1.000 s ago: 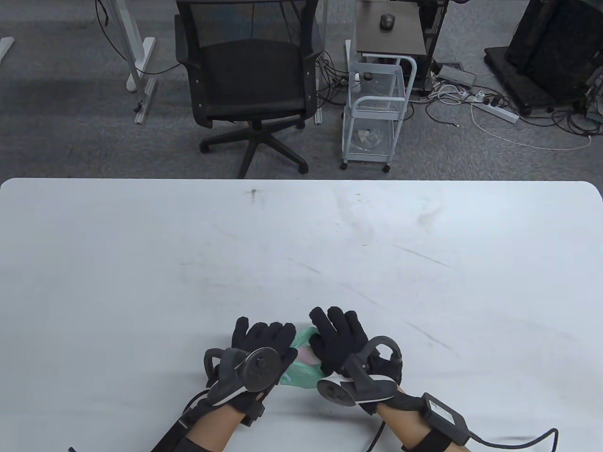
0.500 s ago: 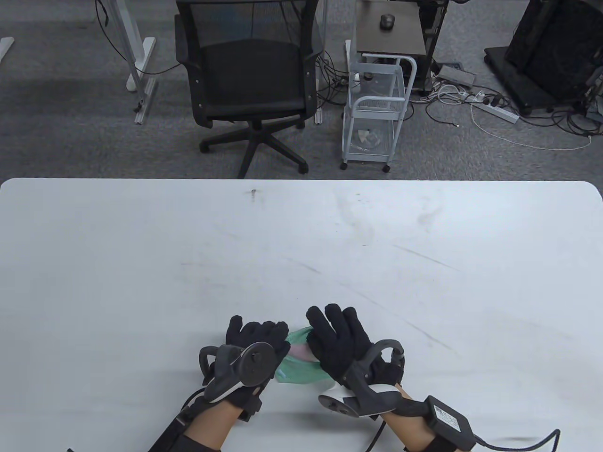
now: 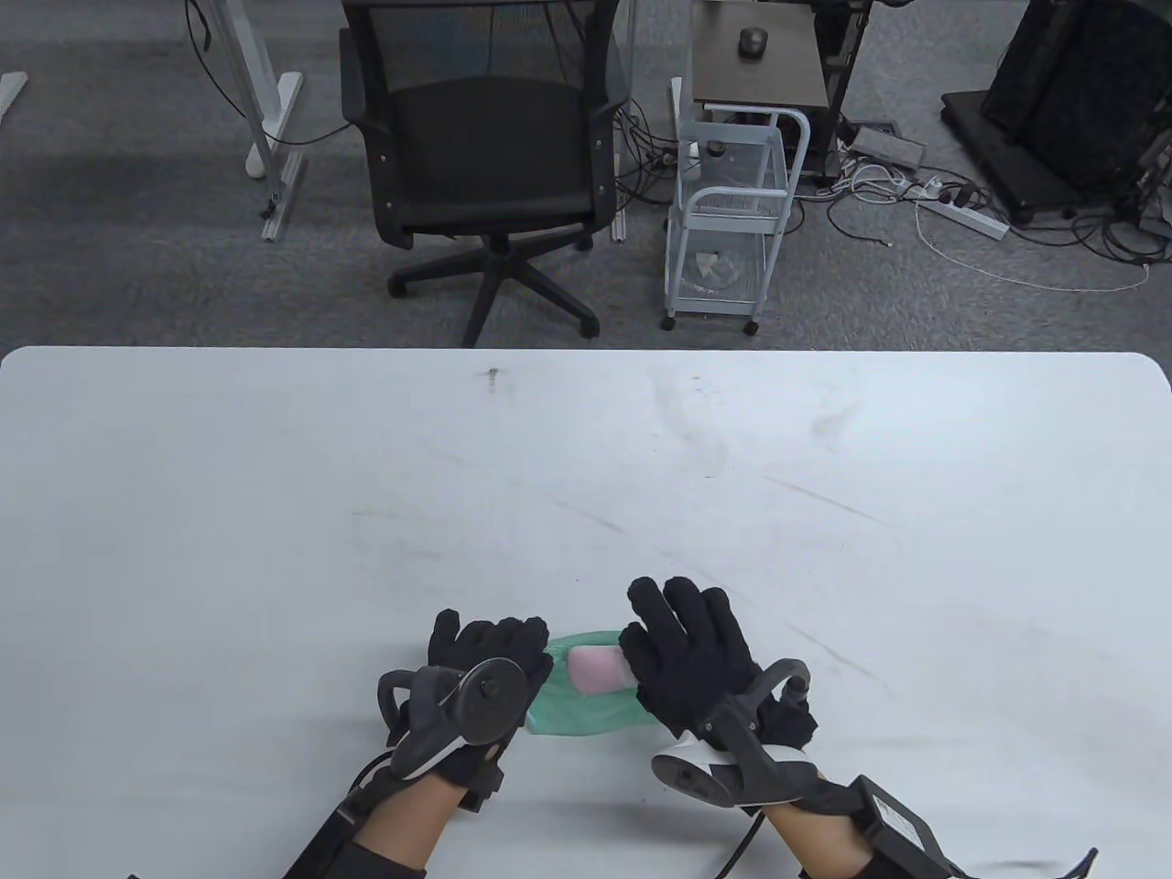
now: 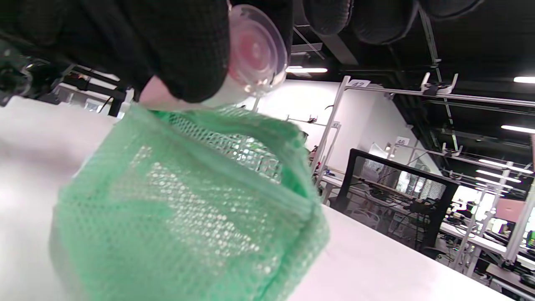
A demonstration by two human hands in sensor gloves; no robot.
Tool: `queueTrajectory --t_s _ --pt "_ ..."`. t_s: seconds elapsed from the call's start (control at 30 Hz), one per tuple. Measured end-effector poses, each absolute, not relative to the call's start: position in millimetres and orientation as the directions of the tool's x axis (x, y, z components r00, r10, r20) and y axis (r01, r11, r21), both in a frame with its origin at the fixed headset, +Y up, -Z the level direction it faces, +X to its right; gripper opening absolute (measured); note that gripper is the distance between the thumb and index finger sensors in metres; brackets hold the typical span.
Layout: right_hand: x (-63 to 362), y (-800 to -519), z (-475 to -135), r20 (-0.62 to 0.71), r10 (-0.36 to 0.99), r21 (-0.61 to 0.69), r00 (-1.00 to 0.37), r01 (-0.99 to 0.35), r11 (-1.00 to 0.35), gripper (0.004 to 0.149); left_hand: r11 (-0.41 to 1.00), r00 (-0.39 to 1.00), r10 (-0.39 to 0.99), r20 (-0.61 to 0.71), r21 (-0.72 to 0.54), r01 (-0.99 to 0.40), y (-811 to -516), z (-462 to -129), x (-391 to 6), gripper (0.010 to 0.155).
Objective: Take cleansing milk out of the toiletry bag
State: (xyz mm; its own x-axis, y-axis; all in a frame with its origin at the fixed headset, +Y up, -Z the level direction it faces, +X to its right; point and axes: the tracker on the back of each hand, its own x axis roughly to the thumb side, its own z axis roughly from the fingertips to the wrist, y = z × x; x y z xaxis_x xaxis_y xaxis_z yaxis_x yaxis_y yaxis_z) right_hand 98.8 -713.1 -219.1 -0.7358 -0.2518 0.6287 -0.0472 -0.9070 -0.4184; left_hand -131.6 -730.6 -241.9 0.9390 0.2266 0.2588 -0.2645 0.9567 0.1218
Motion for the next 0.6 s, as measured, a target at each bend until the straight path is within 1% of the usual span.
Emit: queueTrajectory --t_s 0.17,0.33,0.6 --pt "117 -703 -226 0.570 -0.184 -0.411 -0.801 -0.084 -0.908 0.063 0.955 0.942 0.224 0.251 0.136 -0.263 -730 -242 -134 0.046" --pt "142 -697 -240 0.467 -0.102 -0.383 -0.878 -0.097 -0.918 0.063 0.953 0.944 0.224 0.242 0.146 -0.264 -730 -242 -135 0.046" --pt "178 -702 -265 0.296 -0.007 -0.294 -0.955 -0.084 -0.952 0.063 0.952 0.948 0.224 0.227 0.157 -0.262 -730 -243 -138 0.045"
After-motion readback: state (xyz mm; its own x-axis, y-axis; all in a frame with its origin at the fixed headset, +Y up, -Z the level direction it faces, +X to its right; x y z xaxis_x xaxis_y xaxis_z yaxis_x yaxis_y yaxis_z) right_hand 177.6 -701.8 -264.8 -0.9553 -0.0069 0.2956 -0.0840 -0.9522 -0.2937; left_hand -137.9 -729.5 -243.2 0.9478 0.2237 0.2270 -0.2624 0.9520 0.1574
